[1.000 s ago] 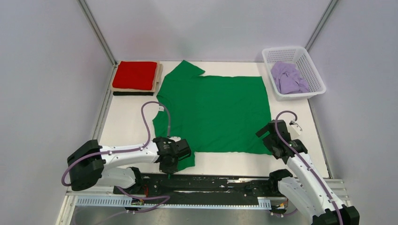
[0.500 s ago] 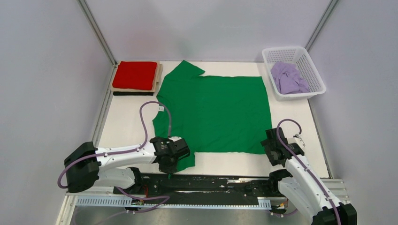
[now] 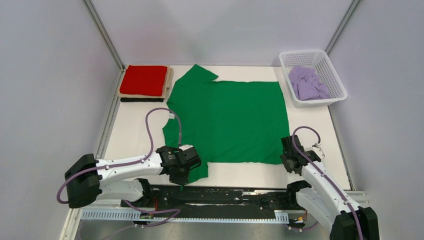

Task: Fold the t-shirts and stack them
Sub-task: Grab the side of the flattened tshirt closest away from the robot with both arms

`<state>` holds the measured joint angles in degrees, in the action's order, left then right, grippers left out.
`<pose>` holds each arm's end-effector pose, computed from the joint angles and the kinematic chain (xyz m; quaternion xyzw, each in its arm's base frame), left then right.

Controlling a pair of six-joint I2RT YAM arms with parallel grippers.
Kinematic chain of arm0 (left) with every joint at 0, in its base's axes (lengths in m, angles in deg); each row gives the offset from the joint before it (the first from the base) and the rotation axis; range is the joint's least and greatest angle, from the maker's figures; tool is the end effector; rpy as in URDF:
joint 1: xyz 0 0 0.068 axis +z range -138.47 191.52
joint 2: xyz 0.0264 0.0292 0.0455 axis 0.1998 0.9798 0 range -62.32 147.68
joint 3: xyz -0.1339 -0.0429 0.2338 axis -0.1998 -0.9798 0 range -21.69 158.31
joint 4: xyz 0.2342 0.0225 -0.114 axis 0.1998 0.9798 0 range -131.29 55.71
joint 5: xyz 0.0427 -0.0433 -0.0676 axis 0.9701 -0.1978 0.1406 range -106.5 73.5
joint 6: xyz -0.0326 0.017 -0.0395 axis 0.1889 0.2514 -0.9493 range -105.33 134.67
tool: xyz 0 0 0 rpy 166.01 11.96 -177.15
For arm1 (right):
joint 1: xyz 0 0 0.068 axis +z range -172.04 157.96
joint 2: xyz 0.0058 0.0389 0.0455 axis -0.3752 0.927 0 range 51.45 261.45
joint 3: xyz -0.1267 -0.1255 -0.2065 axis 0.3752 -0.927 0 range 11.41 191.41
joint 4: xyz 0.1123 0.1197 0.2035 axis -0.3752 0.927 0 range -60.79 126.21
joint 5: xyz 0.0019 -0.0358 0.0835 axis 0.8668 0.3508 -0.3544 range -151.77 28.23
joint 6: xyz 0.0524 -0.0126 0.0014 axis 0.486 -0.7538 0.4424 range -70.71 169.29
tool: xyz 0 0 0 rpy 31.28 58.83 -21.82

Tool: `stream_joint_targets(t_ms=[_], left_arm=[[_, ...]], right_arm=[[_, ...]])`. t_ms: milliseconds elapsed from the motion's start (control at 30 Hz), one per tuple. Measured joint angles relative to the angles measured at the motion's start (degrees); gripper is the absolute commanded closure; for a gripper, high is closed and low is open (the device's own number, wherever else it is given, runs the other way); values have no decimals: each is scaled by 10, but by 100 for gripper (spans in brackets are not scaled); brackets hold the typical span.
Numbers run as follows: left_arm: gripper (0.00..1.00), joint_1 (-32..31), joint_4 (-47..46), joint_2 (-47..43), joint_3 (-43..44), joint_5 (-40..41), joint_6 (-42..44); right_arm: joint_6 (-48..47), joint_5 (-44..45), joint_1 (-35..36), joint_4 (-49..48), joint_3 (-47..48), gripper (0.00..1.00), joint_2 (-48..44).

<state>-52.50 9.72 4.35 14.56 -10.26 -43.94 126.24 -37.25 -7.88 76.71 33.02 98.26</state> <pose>0.0795 -0.1541 0.1754 0.0429 0.9948 -0.0394 0.0834 0.1181 0.0146 0.1544 0.5306 0.8080 -0.0422 0.2527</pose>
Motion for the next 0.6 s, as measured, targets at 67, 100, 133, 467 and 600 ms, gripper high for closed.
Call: stream_joint_targets(t_ms=[67,100,133,467,600], left_arm=[[100,0,-2,-2,0,1,1],[100,0,-3,-2,0,1,3],[100,0,-3,-2,2,2,5],[96,16,-17,19,87,9,71],[99,75,-33,40,116,7,104]], right_arm=[[-2,2,0,-8,0,85,6],[-5,2,0,-12,0,89,9],[-7,2,0,-16,0,93,10],[-87,-12,0,-45,9,100,12],[-127,-26,0,-61,33,100,31]])
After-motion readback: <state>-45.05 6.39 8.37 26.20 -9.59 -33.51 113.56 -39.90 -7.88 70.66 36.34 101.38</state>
